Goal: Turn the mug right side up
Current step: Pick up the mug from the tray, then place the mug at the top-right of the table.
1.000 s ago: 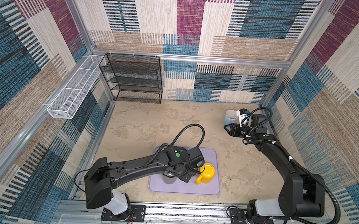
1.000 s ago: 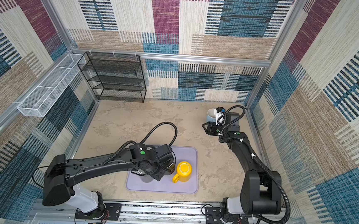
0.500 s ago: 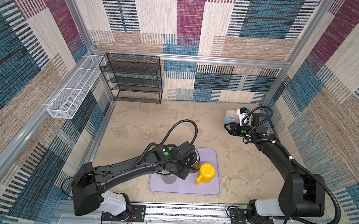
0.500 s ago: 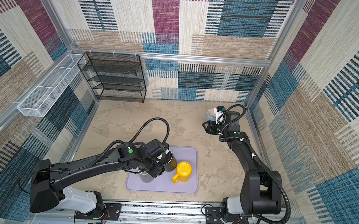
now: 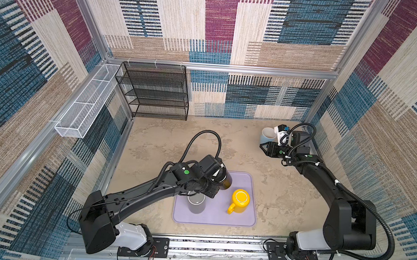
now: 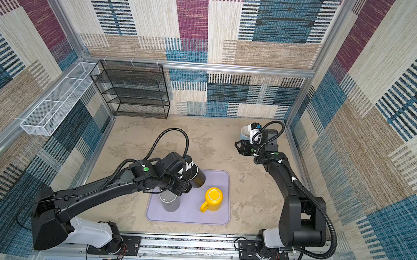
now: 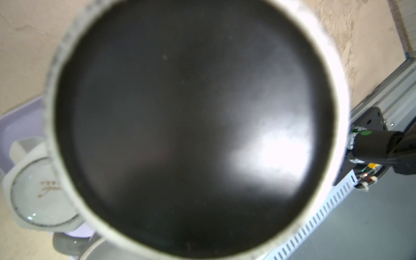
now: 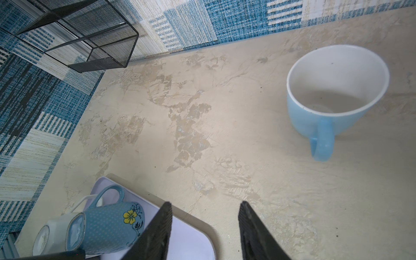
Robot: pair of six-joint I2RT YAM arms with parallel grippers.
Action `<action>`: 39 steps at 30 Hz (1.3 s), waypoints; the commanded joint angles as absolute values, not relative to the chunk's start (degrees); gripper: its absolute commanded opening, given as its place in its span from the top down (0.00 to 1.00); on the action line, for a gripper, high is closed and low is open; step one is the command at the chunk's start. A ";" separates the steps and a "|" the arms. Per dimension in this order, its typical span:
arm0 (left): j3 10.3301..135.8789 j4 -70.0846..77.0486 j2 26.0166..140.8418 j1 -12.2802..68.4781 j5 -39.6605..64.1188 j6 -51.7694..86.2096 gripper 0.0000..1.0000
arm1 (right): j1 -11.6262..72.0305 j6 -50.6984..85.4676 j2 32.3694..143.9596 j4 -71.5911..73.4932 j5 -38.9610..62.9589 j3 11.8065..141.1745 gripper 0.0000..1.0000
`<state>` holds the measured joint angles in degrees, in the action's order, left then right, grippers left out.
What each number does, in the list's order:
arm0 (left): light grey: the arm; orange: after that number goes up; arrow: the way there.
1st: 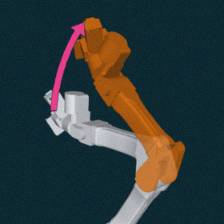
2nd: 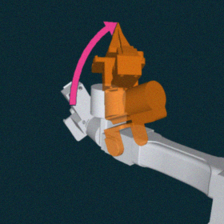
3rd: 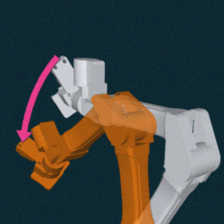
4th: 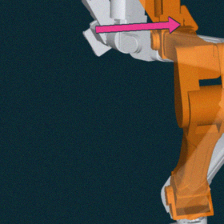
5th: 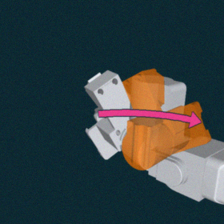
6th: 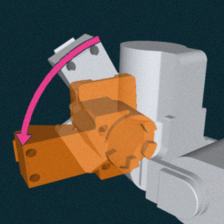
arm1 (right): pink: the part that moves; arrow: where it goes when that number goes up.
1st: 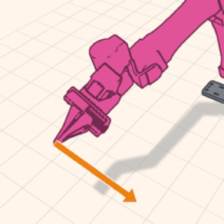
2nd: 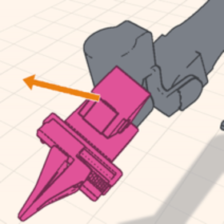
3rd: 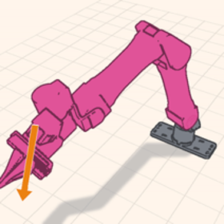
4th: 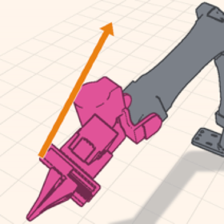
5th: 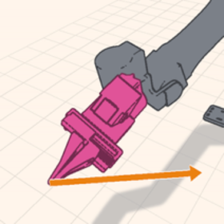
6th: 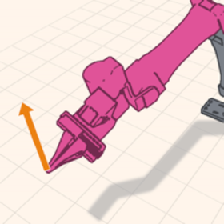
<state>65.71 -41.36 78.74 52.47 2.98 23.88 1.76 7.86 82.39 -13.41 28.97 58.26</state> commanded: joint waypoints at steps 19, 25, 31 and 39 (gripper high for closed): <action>66.80 -29.78 75.96 47.78 6.91 20.01 1.00 | 1.74 9.08 82.59 -8.90 31.25 56.32 0.50; 68.82 -21.24 79.88 44.56 8.97 15.93 1.00 | 2.15 12.17 83.44 -2.22 35.95 52.58 0.51; 71.04 -12.81 84.41 40.52 14.55 14.50 1.00 | 4.33 13.95 84.42 4.19 36.69 49.43 0.51; 80.13 -11.00 90.43 34.46 21.51 13.28 1.00 | 6.75 15.52 86.84 8.60 39.11 52.21 0.51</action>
<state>77.43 -18.46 89.69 35.90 17.12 15.20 6.24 14.11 86.59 3.95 37.50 50.89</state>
